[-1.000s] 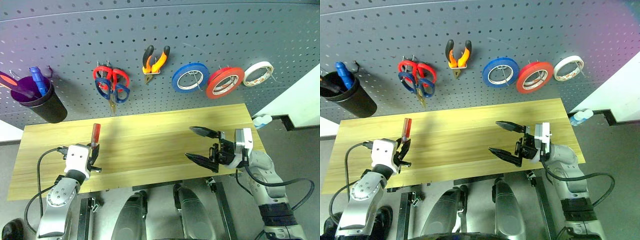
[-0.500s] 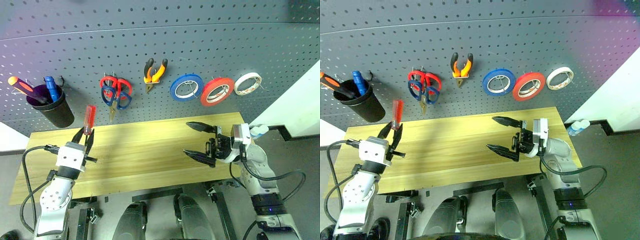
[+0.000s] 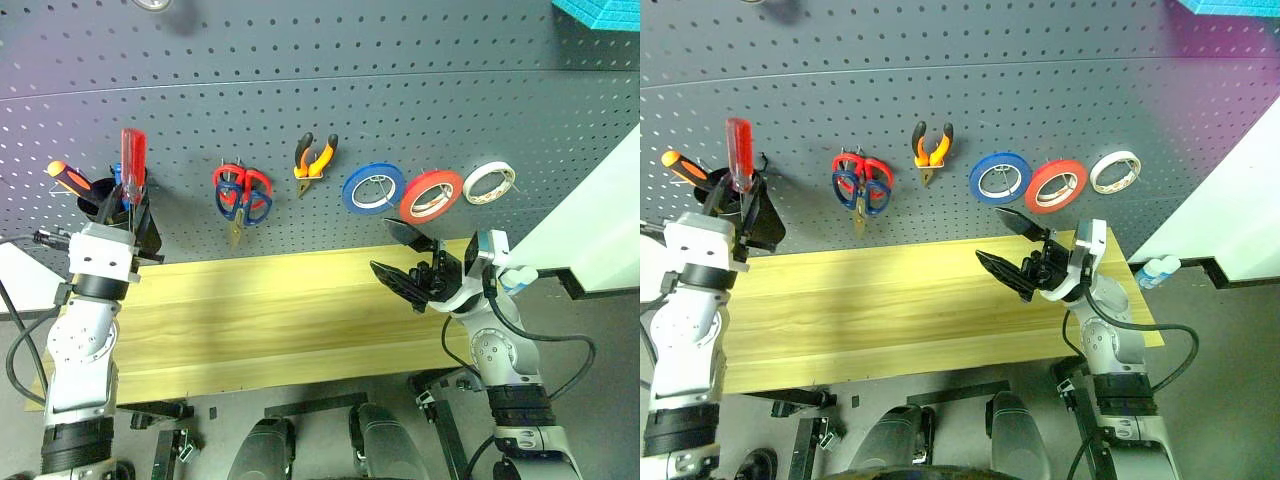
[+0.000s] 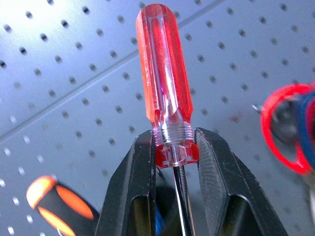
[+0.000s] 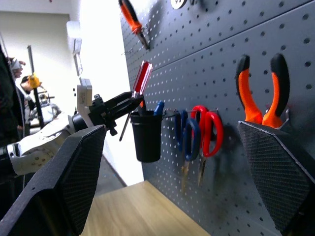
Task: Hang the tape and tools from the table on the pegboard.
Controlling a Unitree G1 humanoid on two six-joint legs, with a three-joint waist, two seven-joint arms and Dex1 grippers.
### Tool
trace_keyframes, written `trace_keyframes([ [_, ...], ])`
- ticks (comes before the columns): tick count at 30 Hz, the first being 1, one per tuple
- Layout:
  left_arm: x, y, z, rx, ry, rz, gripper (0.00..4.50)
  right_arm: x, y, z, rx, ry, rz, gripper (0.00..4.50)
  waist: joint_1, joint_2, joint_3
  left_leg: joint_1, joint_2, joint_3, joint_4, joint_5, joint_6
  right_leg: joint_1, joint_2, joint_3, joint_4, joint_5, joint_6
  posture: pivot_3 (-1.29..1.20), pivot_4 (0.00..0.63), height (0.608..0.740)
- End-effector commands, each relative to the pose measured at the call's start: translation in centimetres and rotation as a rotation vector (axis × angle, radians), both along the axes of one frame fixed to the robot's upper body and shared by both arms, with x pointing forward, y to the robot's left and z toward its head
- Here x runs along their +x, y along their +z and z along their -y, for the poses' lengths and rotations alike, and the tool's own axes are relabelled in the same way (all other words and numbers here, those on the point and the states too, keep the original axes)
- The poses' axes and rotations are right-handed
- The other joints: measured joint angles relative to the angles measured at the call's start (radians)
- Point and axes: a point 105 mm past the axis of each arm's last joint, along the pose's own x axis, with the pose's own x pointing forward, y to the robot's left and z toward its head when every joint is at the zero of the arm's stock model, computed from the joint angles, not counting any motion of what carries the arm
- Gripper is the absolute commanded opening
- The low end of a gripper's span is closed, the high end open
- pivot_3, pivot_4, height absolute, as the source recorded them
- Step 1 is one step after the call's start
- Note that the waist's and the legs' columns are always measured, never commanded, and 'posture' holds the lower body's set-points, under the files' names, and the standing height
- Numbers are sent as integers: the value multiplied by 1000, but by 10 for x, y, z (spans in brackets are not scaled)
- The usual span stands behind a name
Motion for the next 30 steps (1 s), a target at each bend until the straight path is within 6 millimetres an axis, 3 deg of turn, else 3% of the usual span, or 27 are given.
trace_keyframes([
  [1,0,33,-10,34,37,98,810,-5,15,-4,19,10,63,4500,0,0,-3,0,0,0,0,0,0,0,0,0,1,0,0,-119,80,738],
  [7,7,57,-21,58,59,144,810,-12,20,-10,-1,48,102,4500,-3,1,-11,1,0,0,1,0,0,0,1,0,2,0,0,-133,83,738],
  [15,15,71,-24,52,55,173,810,-23,26,-23,-20,133,149,4500,-13,1,-12,9,0,0,0,0,0,7,1,1,2,0,0,-145,95,738],
  [21,23,74,-29,40,63,173,810,-19,30,-23,23,137,122,4500,-24,1,-12,14,0,0,0,0,0,12,1,1,3,0,0,-140,98,738],
  [30,30,61,-33,-15,39,140,810,-18,27,-20,31,110,113,4500,-26,1,-12,14,0,0,1,0,0,11,1,2,5,0,0,-147,104,738],
])
